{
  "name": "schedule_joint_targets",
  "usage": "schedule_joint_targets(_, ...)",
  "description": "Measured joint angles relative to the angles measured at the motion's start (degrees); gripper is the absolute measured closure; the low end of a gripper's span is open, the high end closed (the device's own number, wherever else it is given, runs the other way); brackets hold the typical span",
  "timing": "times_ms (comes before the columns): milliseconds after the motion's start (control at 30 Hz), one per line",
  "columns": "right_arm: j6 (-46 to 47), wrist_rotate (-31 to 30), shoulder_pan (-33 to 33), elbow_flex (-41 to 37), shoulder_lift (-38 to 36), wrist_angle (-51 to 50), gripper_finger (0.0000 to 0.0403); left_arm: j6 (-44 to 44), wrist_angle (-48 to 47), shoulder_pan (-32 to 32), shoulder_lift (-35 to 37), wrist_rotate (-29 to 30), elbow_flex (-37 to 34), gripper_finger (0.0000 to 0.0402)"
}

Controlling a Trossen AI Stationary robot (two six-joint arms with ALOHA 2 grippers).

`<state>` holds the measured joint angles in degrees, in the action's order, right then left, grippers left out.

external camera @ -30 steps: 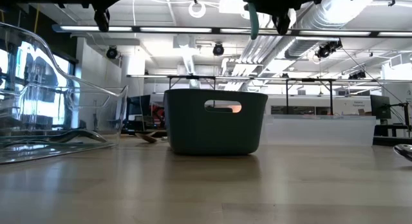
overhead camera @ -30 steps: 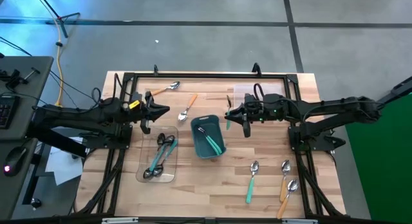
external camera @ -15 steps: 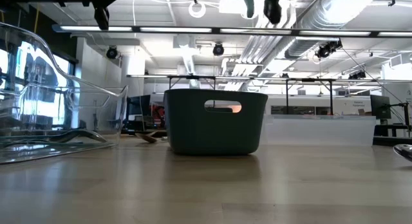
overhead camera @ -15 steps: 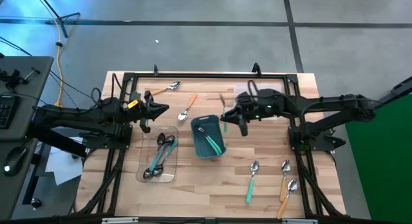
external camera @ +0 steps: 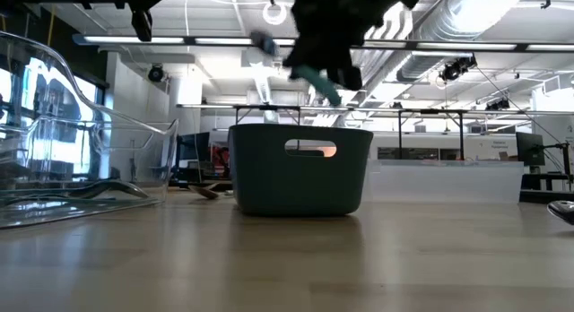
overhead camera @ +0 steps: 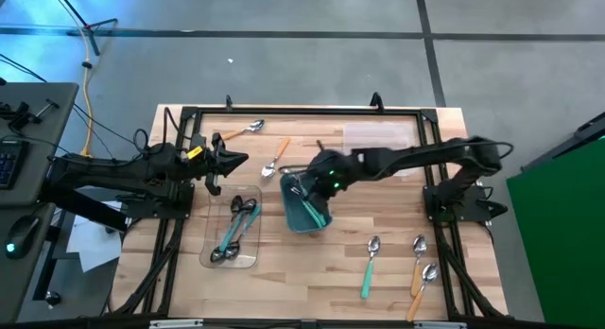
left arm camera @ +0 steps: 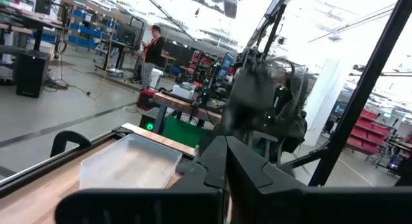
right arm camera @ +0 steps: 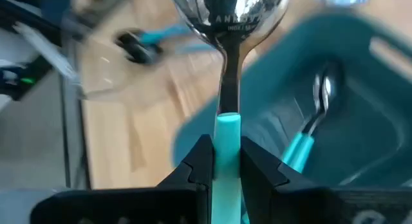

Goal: Sort silverware by color (type)
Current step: Put the light blue spoon into the blue bin

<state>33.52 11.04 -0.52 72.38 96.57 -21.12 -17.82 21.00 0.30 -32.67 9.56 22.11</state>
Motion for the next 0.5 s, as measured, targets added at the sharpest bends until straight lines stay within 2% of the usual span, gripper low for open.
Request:
schedule_joint_targets(200,2.6,0.7,-0.3,0.0,7.5,2.1,0.0367,0.0,-0.1,0.0,0.0,0.0,0.0,0.0401)
schedule_joint_targets(500,4.6,1.7,-0.4,0.0,12.4,2.2,0.0367,0.0,-0.2,0.0,0.0,0.0,0.0,0.0401)
